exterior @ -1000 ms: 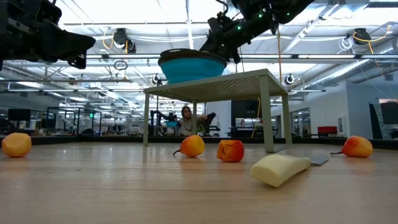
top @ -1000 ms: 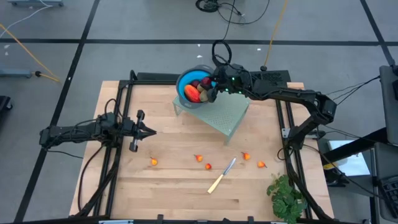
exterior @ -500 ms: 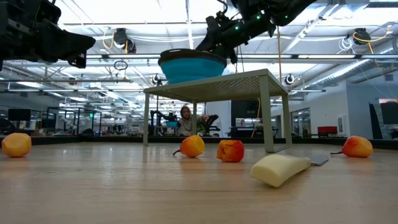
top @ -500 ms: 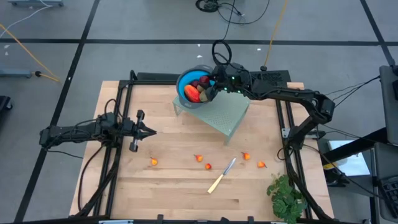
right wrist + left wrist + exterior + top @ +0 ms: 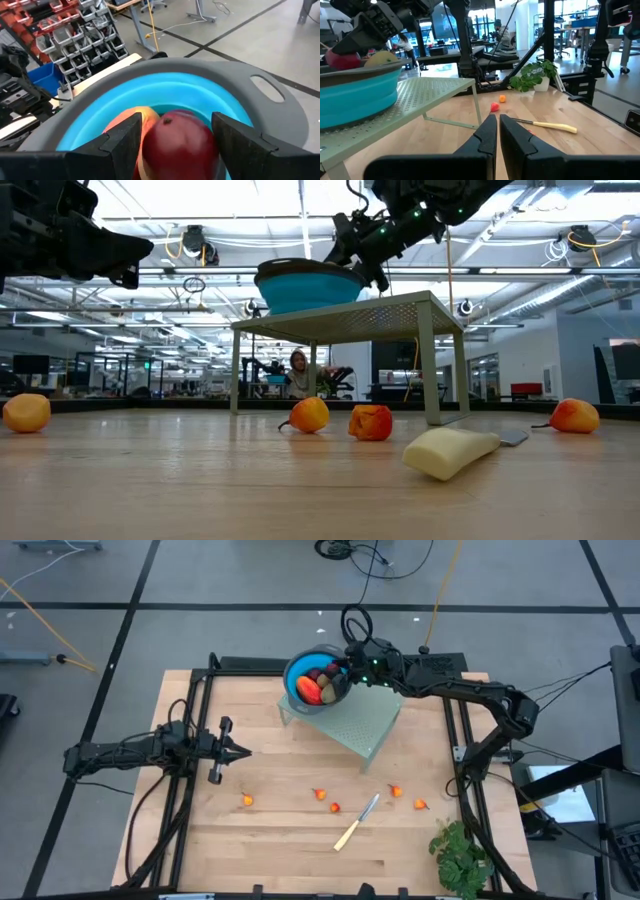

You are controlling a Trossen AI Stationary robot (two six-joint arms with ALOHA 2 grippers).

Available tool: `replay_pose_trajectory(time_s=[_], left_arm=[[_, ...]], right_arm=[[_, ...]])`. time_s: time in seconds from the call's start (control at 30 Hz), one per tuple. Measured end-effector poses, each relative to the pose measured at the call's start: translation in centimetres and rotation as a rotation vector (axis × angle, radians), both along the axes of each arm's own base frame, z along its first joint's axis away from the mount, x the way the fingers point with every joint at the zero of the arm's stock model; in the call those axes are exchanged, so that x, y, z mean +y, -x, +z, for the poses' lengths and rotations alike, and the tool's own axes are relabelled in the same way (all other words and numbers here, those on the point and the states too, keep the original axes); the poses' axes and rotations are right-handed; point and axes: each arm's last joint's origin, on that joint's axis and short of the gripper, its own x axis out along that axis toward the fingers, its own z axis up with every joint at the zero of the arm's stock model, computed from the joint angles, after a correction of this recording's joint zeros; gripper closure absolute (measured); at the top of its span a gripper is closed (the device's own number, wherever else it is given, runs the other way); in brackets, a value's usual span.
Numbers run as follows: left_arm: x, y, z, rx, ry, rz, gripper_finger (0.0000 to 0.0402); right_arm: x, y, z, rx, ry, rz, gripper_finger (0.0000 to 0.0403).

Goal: Pick & Place Fruit
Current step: Put the pomegranate into the blue strainer bowl on the shelf, then put the peach into the blue strainer bowl on the shelf

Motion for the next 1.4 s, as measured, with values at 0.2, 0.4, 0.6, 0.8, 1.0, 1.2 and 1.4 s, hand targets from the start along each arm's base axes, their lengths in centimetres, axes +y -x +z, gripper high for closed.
replay_pose_trajectory(time_s=[0.2, 0.4, 0.6, 0.8, 1.0, 1.2, 1.4], left_arm=[[0.0, 0.0, 0.0, 0.000, 0.000, 0.000, 0.0378], [0.0, 0.0, 0.0, 0.001, 0.002, 0.000, 0.0378], [0.0, 0.0, 0.0, 0.001, 0.003, 0.000, 0.0378], [0.0, 0.0, 0.0, 0.001, 0.006, 0.000, 0.0378], [0.0, 0.0, 0.0, 0.001, 0.010, -0.001, 0.0378], [0.0, 0.0, 0.3, -0.025, 0.013, -0.002, 0.0378], [0.0, 0.1, 0.7, -0.069, 0.035, -0.007, 0.0378]], right_arm=[[0.0, 0.0, -0.1, 0.010, -0.006, 0.002, 0.0166], [0.0, 0.0, -0.1, 0.012, 0.006, 0.002, 0.0165], [-0.4, 0.1, 0.7, -0.050, 0.042, -0.007, 0.0165], [0.2, 0.8, 2.4, -0.107, 0.072, -0.002, 0.0165], [2.2, 1.9, 4.3, -0.098, 0.130, 0.049, 0.0191], [4.3, 3.0, 5.9, -0.091, 0.180, 0.107, 0.0256], [5.9, 4.4, 7.1, -0.107, 0.197, 0.135, 0.0329]])
